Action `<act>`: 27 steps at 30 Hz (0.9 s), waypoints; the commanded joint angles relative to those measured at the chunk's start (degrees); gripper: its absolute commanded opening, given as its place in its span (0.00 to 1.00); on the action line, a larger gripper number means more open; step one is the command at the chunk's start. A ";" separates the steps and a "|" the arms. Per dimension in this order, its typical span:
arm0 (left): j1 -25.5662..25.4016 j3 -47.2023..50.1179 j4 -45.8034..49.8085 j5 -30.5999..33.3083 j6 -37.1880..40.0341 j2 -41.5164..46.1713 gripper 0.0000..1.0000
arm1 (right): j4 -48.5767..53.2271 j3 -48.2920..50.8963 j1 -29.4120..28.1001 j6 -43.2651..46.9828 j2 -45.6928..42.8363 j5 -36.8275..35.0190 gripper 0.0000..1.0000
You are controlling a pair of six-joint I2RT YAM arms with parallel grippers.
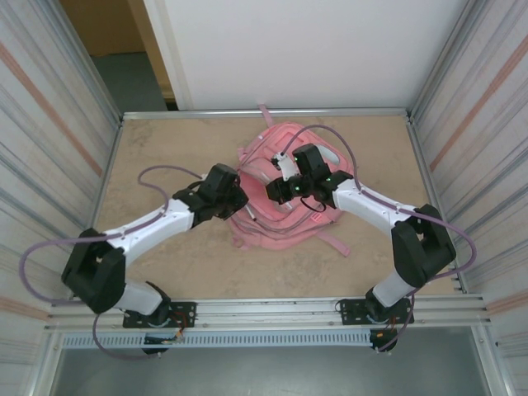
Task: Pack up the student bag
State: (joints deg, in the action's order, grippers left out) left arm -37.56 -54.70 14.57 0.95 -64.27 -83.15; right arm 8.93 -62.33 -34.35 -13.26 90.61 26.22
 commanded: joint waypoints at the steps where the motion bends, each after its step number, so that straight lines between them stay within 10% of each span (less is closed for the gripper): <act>1: 0.72 -3.66 -6.59 0.57 0.98 -3.39 0.09 | -5.30 0.52 0.15 -4.34 -3.16 6.03 0.10; 8: 2.36 -6.72 -14.56 -4.29 -1.58 -12.46 0.12 | -6.72 2.01 0.16 -5.20 -4.04 7.06 0.10; 13: 3.51 -8.26 -14.11 -6.92 -1.81 -16.14 0.36 | -4.74 2.06 0.16 -4.84 -4.39 5.76 0.10; 27: 3.05 2.99 -0.12 -8.51 -2.74 2.33 0.43 | 1.96 1.17 0.09 0.64 -5.12 1.61 0.09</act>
State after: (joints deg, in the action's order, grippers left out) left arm -33.34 -54.33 8.12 -8.78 -66.04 -87.24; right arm 8.40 -59.77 -34.28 -15.33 87.26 28.34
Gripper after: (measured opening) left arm 0.423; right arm 0.094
